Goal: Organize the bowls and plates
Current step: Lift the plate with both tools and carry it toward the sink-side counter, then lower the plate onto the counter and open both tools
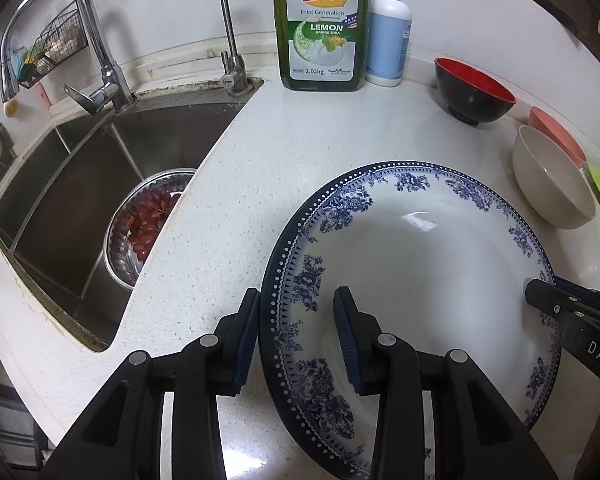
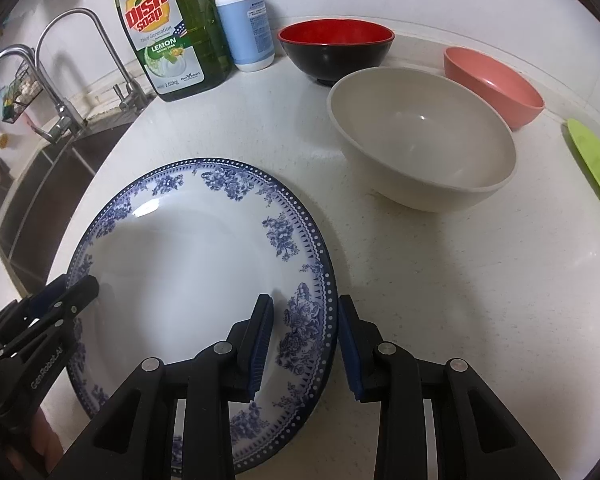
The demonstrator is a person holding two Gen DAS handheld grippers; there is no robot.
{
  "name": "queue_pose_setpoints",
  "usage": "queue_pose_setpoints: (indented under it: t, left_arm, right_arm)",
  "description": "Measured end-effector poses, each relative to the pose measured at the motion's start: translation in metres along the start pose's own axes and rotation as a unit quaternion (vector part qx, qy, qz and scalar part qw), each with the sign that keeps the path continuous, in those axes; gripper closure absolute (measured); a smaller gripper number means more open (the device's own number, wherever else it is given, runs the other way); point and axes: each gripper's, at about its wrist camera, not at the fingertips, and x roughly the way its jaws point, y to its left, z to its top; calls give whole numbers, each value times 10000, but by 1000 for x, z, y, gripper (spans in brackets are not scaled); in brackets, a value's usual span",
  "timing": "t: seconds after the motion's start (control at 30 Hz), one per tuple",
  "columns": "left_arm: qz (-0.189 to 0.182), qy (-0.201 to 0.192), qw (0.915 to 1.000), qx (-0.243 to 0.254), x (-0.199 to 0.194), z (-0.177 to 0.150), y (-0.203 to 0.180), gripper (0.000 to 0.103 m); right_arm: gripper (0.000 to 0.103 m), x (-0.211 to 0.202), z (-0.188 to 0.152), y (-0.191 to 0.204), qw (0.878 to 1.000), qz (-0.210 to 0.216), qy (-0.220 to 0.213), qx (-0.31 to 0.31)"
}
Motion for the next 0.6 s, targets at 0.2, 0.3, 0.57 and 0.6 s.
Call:
queue_pose_setpoints:
  t: [0.2, 0.3, 0.57, 0.6]
  left_arm:
    - [-12, 53, 10000, 14, 4, 0, 0, 66]
    - [-33, 82, 10000, -7, 6, 0, 1, 66]
    - [-87, 103, 9999, -32, 6, 1, 3, 65]
    - [-92, 95, 9999, -11, 5, 1, 2, 64]
  right_arm:
    - [69, 3, 0, 1, 10000, -33, 34, 12]
    - [69, 3, 0, 2, 10000, -63, 27, -20]
    - [68, 4, 0, 1, 10000, -15, 11, -30]
    - [68, 3, 0, 1, 10000, 3, 8, -18]
